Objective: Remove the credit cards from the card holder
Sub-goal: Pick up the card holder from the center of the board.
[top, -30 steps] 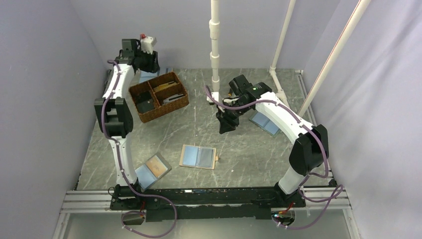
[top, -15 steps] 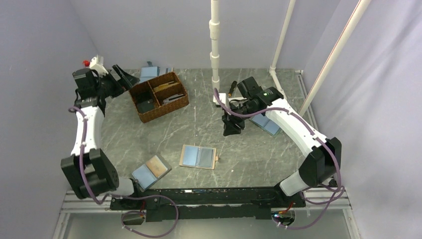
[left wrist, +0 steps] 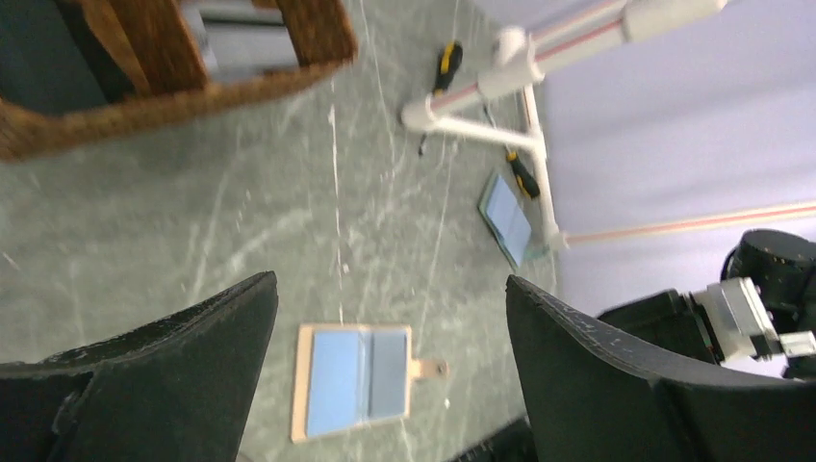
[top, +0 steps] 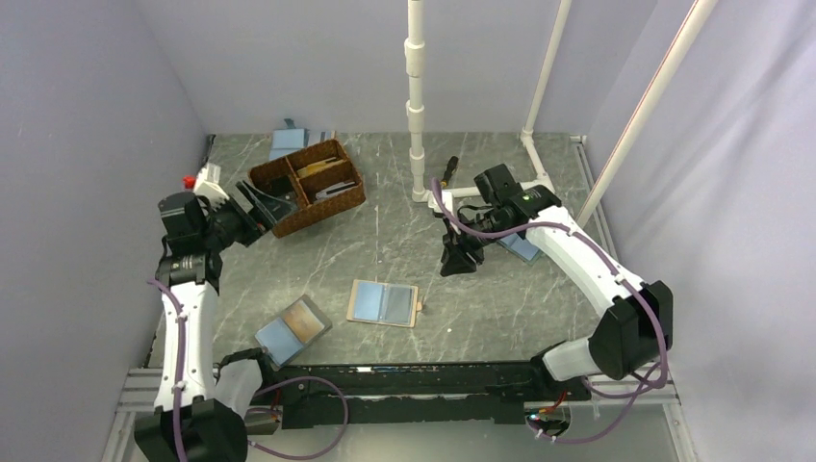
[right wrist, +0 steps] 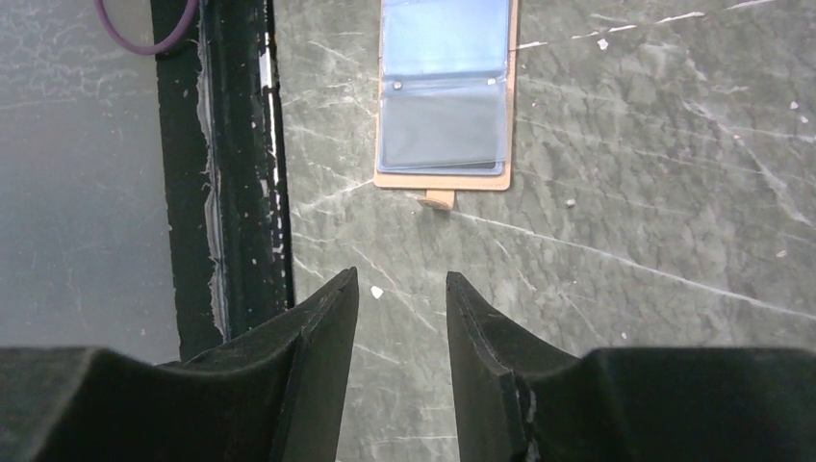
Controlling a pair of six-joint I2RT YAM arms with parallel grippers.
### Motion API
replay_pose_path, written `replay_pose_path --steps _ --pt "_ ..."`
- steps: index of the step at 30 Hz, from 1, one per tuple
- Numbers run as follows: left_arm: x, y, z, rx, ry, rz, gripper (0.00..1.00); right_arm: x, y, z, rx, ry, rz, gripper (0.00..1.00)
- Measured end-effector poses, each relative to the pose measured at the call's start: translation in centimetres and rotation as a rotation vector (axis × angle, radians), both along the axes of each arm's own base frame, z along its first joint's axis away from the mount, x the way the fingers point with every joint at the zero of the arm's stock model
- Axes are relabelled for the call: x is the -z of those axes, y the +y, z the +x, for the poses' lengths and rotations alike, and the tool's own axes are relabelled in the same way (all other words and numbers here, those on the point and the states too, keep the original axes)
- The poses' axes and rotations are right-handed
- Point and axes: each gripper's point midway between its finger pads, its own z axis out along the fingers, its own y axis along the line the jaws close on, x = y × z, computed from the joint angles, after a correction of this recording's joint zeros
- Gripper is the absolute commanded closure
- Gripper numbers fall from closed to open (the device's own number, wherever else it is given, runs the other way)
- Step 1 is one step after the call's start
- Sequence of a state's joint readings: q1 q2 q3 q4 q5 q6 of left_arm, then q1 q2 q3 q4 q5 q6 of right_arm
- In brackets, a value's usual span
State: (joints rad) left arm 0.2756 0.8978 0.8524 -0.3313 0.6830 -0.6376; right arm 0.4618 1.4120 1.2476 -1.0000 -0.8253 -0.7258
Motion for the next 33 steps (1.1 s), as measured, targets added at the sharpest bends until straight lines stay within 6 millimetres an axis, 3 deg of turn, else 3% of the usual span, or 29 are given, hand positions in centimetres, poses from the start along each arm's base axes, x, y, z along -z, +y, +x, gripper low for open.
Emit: replay_pose_path --steps 3,6,13,17,21,24,27,33 --pt "2.1 -1.6 -1.5 0.056 0.095 -0.048 0.07 0.3 -0.4 -0.2 0.011 0.011 0.025 0.59" --pt "2.6 -3.5 -3.7 0.113 0.116 -0.046 0.01 0.8 -1.2 -0.2 0.035 0.01 0.043 0.58" --pt "3.5 -9.8 -11.0 0.333 0.074 -0.003 0.01 1.9 -2.1 -1.0 0.062 -0.036 0.089 0.55" --pt "6.8 -11.7 -12.7 0.389 0.165 0.0 0.01 1.5 -2.4 -0.8 0.09 -0.066 0.123 0.53" --pt "11.4 -14.9 -15.3 0.5 0.317 0.093 0.01 0.6 -3.0 -0.4 0.122 -0.109 0.172 0.52" --pt "13.5 -17.0 -16.1 0.54 0.367 0.241 0.01 0.3 -3.1 -0.2 0.13 -0.122 0.19 0.51" --pt "14.6 -19.4 -15.6 0.547 0.376 0.398 0.01 0.5 -3.1 0.0 0.138 -0.125 0.197 0.5" --pt "17.1 -23.1 -12.8 0.463 0.379 0.629 0.2 0.8 -3.3 0.2 0.165 -0.126 0.194 0.5"
